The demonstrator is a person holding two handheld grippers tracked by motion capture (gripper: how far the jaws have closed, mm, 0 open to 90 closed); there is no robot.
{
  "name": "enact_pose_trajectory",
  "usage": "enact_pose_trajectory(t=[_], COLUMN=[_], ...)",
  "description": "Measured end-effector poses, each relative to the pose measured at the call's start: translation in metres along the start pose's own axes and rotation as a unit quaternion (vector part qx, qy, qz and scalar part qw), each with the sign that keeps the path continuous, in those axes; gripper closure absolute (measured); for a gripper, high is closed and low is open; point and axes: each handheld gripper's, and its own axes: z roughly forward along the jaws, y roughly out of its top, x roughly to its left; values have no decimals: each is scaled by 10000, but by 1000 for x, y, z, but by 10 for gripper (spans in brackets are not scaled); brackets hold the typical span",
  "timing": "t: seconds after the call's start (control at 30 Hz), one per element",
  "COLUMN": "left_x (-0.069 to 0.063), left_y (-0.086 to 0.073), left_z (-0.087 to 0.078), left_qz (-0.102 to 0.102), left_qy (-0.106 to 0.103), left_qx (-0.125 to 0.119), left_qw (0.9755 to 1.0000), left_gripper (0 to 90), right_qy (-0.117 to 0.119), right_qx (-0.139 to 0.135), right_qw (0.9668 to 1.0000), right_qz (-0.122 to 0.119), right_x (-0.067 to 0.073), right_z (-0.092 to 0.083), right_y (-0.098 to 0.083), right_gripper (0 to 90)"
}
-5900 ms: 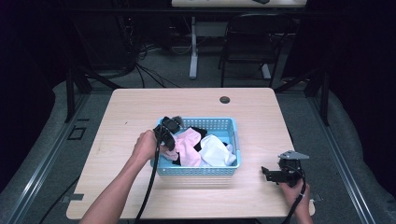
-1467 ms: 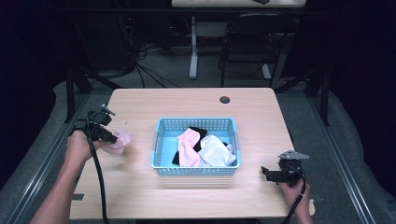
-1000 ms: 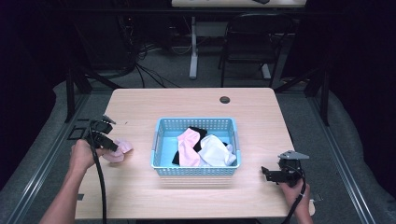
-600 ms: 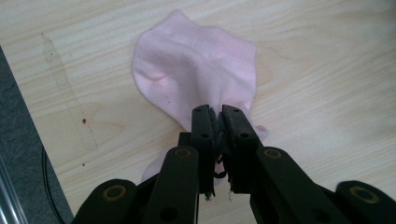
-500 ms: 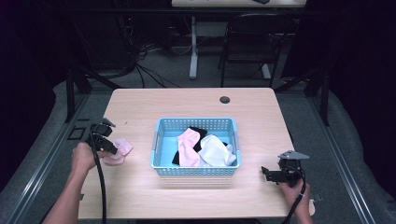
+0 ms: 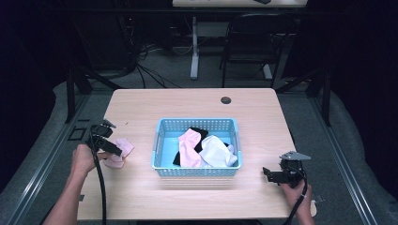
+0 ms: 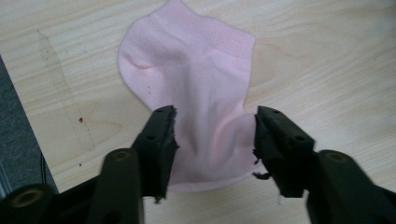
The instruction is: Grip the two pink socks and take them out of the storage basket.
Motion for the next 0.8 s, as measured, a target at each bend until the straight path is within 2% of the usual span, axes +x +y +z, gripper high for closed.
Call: enact_pose_trajectory(t=[0.17,0.2,0.53,0.7,0.8], left_x=[-1,-2,-10,-19,-26], left_y=[-2,-2,-1,4,8], left_z=[-11,-15,-41,-55,-63], left_qz=[25,13,127,274,333], left_qy=[-126,-144,-159,-66,-123], left_qx=[-124,-151,-396,-453,-553], left_qw=[9998,9998,9990,9986,9978], left_gripper=[248,193,85,47,42], right_qy=[2,2,5,3,4], right_qx=[-3,-3,-3,1,-3], right_qw=[10000,10000,10000,10000,10000], right_qz=[0,0,-1,-2,-1], right_x=[0,0,0,0,0], right_z=[0,0,0,0,0], right_y=[0,0,0,0,0], right_gripper=[72,72,72,72,72])
